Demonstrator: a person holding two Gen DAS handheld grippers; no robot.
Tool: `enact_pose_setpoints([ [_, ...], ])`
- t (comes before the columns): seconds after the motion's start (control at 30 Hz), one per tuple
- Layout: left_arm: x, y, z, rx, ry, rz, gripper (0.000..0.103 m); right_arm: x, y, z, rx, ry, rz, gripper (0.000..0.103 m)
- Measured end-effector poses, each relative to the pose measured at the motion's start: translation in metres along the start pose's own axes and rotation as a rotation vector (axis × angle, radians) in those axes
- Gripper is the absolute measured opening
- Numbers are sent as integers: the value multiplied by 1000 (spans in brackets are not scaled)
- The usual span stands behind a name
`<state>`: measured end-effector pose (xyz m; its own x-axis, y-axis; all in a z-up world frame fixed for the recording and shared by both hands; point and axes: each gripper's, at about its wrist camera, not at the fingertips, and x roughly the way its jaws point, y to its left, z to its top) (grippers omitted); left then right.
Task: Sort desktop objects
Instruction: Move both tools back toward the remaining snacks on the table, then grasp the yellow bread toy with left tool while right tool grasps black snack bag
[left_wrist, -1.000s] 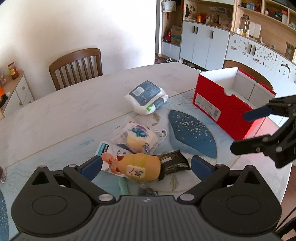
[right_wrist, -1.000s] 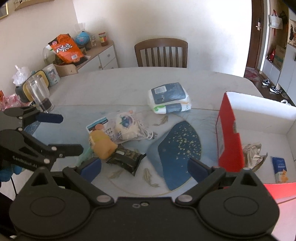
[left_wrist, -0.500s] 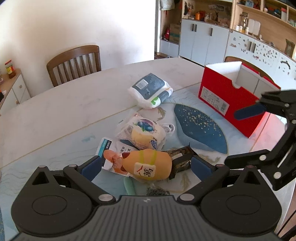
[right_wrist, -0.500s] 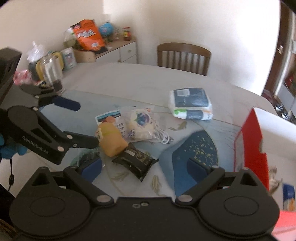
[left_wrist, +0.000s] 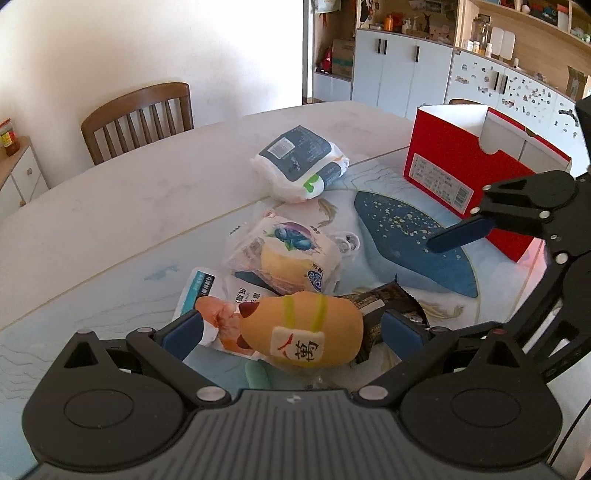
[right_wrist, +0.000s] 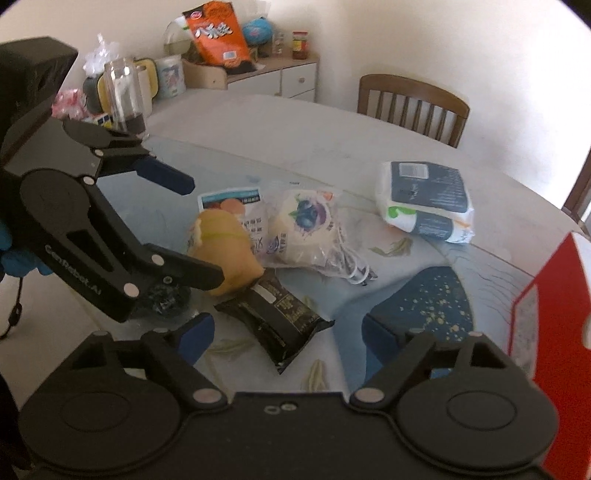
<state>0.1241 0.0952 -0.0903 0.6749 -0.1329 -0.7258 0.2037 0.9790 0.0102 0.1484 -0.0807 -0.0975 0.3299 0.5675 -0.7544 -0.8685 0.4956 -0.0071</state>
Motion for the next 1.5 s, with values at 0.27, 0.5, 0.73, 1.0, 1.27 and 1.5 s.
enact_pose_setpoints([
  [0.27,14,3,-5,-29,6,-11,102,23,1,1,-58,17,27,76],
  [0.5,22,8,-5,-46,4,-24,98,33,2,1,-68,30,40,65],
  [0.73,23,11,-4,-70,-12,-38,87,34,-1,1,-44,35,33,58],
  [1.0,23,9,-5,-85,-14,-29,77,34,0,3,-46,36,25,56],
  [1.27,21,12,-6,-106,-16,-38,76,33,0,4,-47,37,18,53],
  [1.5,15,11,-6,-116,-22,-33,72,28,3,4,-37,38,4,42],
])
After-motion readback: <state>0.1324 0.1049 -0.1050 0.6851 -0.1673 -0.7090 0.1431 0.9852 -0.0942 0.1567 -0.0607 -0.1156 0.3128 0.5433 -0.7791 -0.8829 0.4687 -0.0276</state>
